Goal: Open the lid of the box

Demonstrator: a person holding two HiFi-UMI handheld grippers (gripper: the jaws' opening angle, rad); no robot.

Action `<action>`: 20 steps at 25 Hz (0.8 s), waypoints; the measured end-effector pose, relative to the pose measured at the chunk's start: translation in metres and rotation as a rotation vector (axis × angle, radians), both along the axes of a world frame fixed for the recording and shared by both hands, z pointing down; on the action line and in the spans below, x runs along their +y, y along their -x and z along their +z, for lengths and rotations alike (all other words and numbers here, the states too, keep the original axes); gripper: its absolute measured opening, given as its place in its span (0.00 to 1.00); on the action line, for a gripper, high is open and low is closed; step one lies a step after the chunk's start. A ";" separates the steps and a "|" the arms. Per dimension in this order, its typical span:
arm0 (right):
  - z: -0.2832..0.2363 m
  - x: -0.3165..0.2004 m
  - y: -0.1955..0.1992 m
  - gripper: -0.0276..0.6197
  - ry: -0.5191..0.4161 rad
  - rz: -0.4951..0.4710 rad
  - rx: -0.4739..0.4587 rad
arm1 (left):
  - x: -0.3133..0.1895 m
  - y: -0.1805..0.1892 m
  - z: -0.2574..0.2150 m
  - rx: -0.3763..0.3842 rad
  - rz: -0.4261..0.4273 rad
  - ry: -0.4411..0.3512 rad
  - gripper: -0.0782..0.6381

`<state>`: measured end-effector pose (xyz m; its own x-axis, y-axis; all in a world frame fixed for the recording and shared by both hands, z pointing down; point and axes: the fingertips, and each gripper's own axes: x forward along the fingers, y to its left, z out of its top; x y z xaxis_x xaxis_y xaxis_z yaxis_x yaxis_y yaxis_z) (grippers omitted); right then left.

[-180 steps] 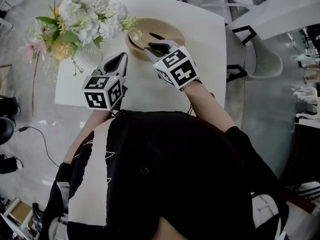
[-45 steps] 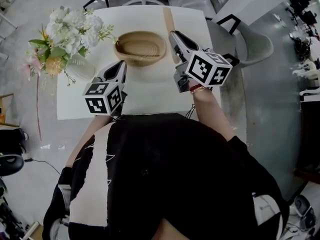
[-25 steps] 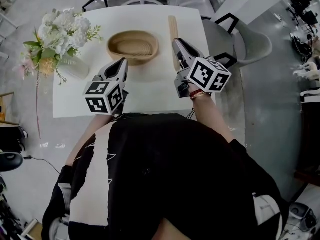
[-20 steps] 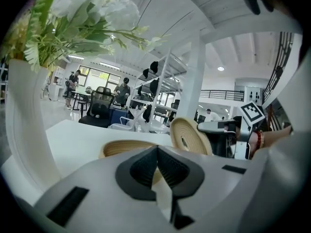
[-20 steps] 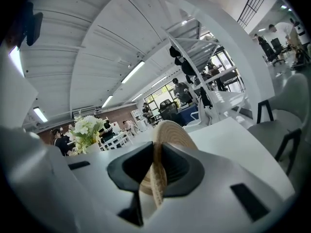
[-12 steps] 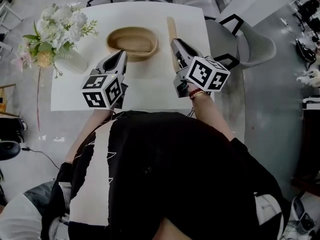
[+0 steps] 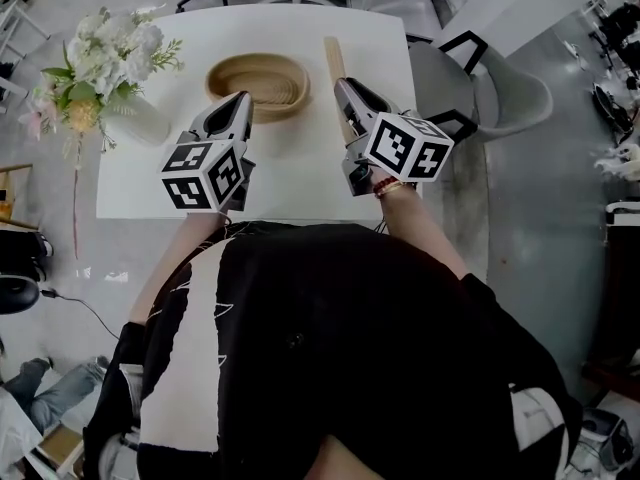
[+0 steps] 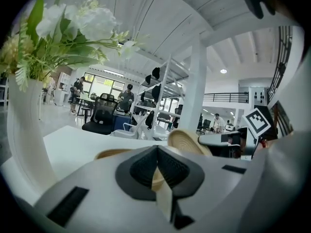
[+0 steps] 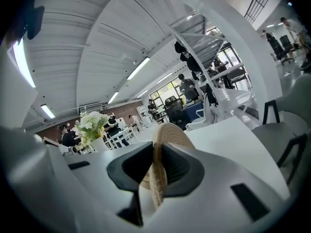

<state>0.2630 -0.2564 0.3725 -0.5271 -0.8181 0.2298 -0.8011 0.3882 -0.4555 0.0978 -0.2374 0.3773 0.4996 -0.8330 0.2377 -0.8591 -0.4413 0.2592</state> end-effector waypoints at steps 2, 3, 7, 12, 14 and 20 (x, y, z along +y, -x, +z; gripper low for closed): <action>0.000 0.000 0.000 0.14 -0.005 -0.012 0.008 | 0.000 -0.003 0.000 0.002 -0.003 0.000 0.12; 0.000 0.000 0.000 0.14 -0.006 -0.017 0.013 | 0.000 -0.004 0.001 0.003 -0.004 -0.001 0.12; 0.001 0.000 0.000 0.14 -0.012 -0.026 0.027 | -0.001 -0.005 0.000 0.002 -0.013 -0.004 0.12; 0.003 0.000 0.002 0.14 -0.012 -0.035 0.029 | -0.001 -0.004 -0.001 0.004 -0.021 -0.008 0.12; 0.003 0.000 0.003 0.14 -0.012 -0.038 0.029 | 0.000 -0.004 -0.001 0.004 -0.022 -0.009 0.12; 0.006 0.000 0.004 0.14 -0.007 -0.034 0.029 | 0.000 -0.001 0.000 0.004 -0.025 -0.008 0.12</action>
<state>0.2588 -0.2566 0.3789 -0.5474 -0.8017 0.2400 -0.8006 0.4182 -0.4292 0.0991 -0.2377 0.3774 0.4792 -0.8472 0.2292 -0.8690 -0.4214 0.2593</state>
